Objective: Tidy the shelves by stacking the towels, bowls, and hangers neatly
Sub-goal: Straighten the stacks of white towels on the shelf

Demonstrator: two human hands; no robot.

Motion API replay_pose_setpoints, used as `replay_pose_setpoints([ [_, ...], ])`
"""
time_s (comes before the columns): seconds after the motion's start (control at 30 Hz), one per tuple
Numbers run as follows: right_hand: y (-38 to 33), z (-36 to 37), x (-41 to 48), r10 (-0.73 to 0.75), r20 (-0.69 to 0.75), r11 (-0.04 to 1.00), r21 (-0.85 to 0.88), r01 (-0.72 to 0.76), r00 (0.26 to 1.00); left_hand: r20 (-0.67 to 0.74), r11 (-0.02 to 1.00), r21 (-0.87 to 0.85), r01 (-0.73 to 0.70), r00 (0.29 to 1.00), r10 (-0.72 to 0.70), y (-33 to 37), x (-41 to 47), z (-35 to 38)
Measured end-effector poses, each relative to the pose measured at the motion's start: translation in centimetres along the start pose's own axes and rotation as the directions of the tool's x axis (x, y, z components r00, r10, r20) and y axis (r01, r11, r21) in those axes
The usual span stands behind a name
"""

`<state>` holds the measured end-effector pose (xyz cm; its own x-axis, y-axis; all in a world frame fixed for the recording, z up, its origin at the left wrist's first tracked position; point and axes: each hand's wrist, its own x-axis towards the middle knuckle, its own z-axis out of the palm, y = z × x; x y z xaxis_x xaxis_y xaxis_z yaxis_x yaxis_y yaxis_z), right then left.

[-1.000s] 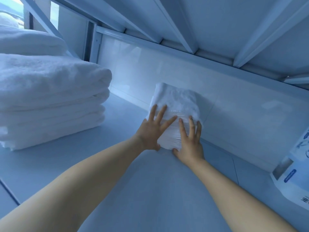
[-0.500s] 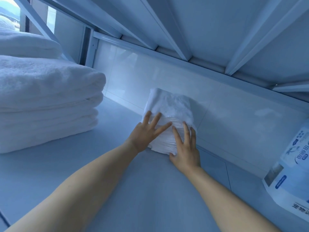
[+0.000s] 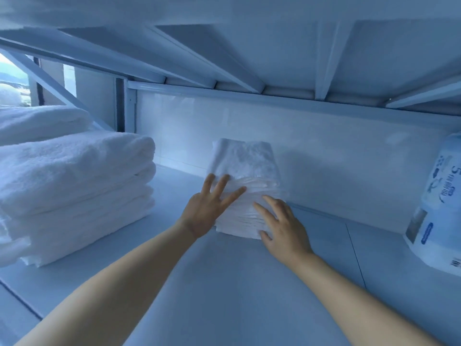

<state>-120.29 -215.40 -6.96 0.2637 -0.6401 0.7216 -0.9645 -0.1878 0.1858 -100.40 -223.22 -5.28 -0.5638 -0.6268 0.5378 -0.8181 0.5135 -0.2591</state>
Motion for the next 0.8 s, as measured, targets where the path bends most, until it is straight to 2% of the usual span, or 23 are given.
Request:
replay_pose_setpoints([
  [0.17,-2.4,-2.2,0.7,0.118,-0.004,0.993,0.011,-0.118,0.993,0.019,1.000,-0.027,-0.008,1.000,0.008,-1.5,-2.5,-1.1],
  [0.3,-4.5,-3.0,0.5,0.200,0.045,0.975,0.091,-0.203,0.979,0.036,1.000,-0.008,-0.028,0.999,0.028,-3.1,-4.9,-2.2],
  [0.6,-10.4,-5.7,-1.3,0.304,0.046,0.912,0.274,-0.305,0.952,0.016,0.996,-0.017,-0.090,0.996,0.091,-7.0,-10.7,-4.5],
  [0.8,-13.7,-5.9,-1.8,0.337,0.093,0.844,0.410,-0.344,0.937,-0.003,0.990,0.058,-0.126,0.992,0.126,-9.7,-13.0,-5.0],
])
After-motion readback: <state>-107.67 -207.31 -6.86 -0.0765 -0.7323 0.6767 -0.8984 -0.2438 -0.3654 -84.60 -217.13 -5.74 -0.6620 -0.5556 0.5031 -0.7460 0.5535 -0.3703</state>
